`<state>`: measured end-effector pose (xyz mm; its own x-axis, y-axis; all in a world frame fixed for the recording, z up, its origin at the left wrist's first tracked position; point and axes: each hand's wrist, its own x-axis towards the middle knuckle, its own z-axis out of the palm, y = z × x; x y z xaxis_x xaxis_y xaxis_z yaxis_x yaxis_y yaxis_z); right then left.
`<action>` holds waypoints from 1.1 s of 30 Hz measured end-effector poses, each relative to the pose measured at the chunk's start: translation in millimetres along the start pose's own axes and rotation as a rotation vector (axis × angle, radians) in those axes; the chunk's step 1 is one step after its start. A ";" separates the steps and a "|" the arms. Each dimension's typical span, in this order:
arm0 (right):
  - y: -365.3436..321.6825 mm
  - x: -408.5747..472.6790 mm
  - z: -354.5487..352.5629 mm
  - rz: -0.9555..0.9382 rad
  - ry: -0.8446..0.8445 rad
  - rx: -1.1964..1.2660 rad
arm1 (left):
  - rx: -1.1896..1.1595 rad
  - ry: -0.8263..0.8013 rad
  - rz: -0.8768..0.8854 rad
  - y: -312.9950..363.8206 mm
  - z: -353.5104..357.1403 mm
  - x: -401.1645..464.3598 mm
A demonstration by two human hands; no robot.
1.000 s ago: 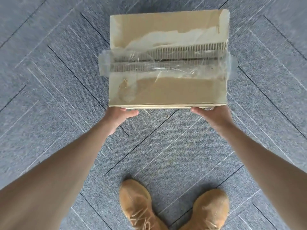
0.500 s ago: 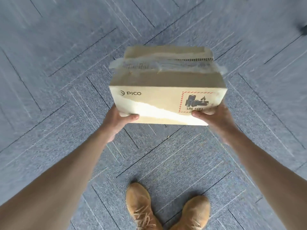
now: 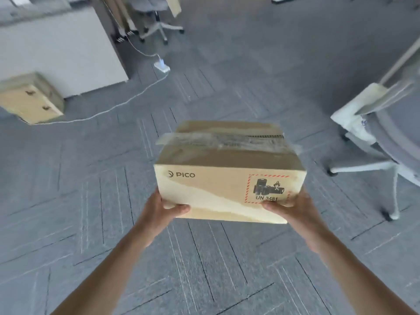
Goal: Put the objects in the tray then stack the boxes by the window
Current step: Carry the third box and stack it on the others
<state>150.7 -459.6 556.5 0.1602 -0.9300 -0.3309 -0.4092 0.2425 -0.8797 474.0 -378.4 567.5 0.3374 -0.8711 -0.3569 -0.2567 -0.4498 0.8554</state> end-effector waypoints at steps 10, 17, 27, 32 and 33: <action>-357.5 -61.1 -11.8 -0.352 -0.099 0.016 | -0.138 0.303 0.230 236.1 -225.7 -111.0; -550.7 -160.2 3.8 -0.602 -0.226 0.020 | -0.163 0.490 0.378 339.5 -358.5 -259.1; -668.8 -337.1 14.5 -0.891 -0.513 0.095 | 0.027 0.943 0.509 389.7 -405.0 -540.0; -673.1 -437.6 25.9 -0.986 -0.744 0.157 | 0.036 1.102 0.462 381.4 -385.4 -686.2; -673.0 -458.0 30.1 -1.006 -0.790 0.169 | 0.039 1.135 0.464 380.4 -380.5 -713.1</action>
<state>379.8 -188.5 1289.7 0.8388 -0.3225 0.4387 0.3096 -0.3802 -0.8715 480.4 146.7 1290.2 0.7993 -0.2930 0.5246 -0.5829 -0.1656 0.7955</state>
